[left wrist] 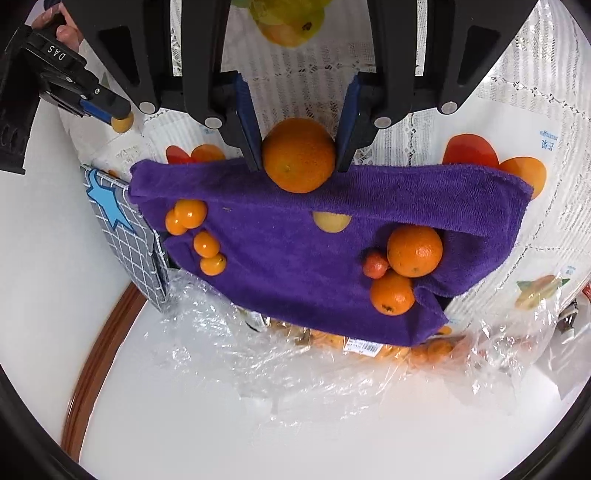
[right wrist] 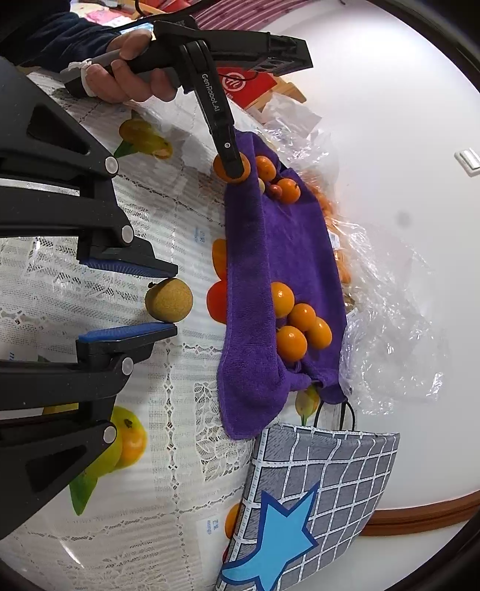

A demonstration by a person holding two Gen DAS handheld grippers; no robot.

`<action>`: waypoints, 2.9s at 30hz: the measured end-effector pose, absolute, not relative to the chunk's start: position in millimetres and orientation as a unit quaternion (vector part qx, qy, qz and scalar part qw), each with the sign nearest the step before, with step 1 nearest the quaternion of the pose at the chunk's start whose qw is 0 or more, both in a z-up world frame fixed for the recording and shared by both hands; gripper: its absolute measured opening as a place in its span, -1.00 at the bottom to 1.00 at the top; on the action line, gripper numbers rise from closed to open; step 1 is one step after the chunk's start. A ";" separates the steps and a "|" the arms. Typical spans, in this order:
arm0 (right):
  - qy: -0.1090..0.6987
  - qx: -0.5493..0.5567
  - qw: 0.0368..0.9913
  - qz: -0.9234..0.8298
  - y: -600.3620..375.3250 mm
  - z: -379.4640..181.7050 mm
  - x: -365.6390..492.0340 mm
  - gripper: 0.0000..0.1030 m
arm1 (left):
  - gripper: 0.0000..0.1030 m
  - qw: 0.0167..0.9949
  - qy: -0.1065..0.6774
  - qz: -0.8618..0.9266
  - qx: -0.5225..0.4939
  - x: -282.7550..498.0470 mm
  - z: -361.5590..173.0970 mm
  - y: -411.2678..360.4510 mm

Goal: Organize fruits
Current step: 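Carry the large orange and the brown fruit over the purple towel, then lower the brown fruit onto the towel and open the right tool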

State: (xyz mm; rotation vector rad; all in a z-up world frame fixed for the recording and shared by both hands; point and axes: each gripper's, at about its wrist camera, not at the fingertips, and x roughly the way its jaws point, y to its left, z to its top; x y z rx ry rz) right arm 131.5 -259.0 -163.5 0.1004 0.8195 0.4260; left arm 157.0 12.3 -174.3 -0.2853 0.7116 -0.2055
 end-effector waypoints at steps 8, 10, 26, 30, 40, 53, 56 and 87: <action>0.394 0.057 0.895 0.203 -261.0 -163.5 130.9 -0.52 | -0.27 0.928 0.324 -0.105 -0.151 150.6 -167.8 15.0; 0.393 0.058 0.896 0.200 -261.8 -163.1 130.3 -0.52 | -0.27 0.930 0.317 -0.106 -0.150 149.2 -165.6 13.9; 0.386 0.068 0.903 0.175 -267.9 -161.2 129.9 -0.52 | -0.27 0.938 0.297 -0.087 -0.153 145.9 -162.0 17.3; 0.384 0.076 0.904 0.173 -271.9 -160.8 129.1 -0.52 | -0.27 0.938 0.299 -0.075 -0.160 148.7 -163.8 21.7; 0.389 0.084 0.902 0.169 -269.2 -155.6 128.3 -0.52 | -0.27 0.944 0.278 -0.055 -0.170 142.9 -160.4 28.4; 0.333 0.046 0.924 0.185 -229.6 -98.6 147.1 -0.52 | -0.27 0.962 0.215 0.000 -0.168 129.5 -121.2 55.3; 0.318 0.041 0.929 0.187 -222.0 -84.6 162.1 -0.52 | -0.27 0.966 0.198 0.006 -0.167 139.1 -101.0 65.9; 0.392 0.037 0.911 0.124 -228.5 -149.2 298.6 -0.51 | -0.27 0.945 0.267 0.004 -0.188 235.9 -140.1 61.1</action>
